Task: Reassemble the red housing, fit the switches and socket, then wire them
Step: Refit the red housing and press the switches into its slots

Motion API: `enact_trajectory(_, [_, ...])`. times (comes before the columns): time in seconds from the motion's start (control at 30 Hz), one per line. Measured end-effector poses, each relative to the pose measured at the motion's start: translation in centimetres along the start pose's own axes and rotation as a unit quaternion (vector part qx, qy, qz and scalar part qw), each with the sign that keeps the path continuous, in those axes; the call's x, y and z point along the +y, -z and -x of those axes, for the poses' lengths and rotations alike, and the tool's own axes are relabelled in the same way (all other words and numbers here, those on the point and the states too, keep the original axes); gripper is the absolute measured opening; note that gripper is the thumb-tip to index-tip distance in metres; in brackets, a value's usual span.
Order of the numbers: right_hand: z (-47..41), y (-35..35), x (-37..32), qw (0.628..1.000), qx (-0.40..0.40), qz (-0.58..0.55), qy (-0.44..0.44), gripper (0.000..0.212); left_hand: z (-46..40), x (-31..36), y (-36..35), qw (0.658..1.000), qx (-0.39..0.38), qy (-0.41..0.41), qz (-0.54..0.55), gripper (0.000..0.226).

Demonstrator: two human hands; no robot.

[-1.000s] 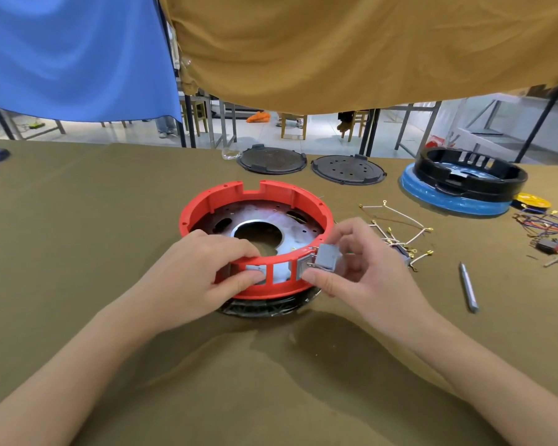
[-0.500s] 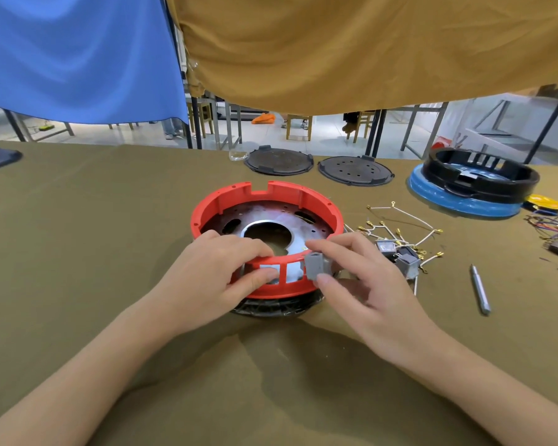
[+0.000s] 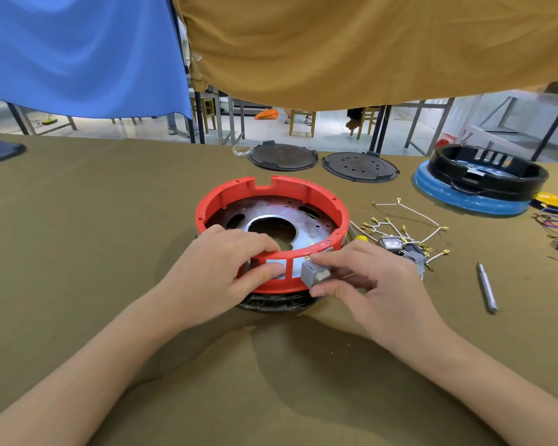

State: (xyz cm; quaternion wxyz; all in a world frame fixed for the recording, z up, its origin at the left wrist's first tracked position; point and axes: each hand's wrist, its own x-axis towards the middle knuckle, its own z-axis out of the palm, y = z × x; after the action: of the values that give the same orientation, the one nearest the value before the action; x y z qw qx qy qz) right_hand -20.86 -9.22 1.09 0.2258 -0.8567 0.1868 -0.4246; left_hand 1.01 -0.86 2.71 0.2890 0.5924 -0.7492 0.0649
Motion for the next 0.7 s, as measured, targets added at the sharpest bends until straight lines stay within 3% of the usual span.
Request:
enact_trajectory(0.27, [0.12,0.01,-0.28,0.993,0.009,0.108,0.051,0.022,-0.09,0.02,-0.10,1.000,0.003,0.007,0.001,0.038])
enact_trajectory(0.7, [-0.87,-0.38,-0.27,0.993,0.003,0.112,0.047,0.019,-0.21,0.53,-0.27,1.000,0.018,-0.003,-0.001,0.036])
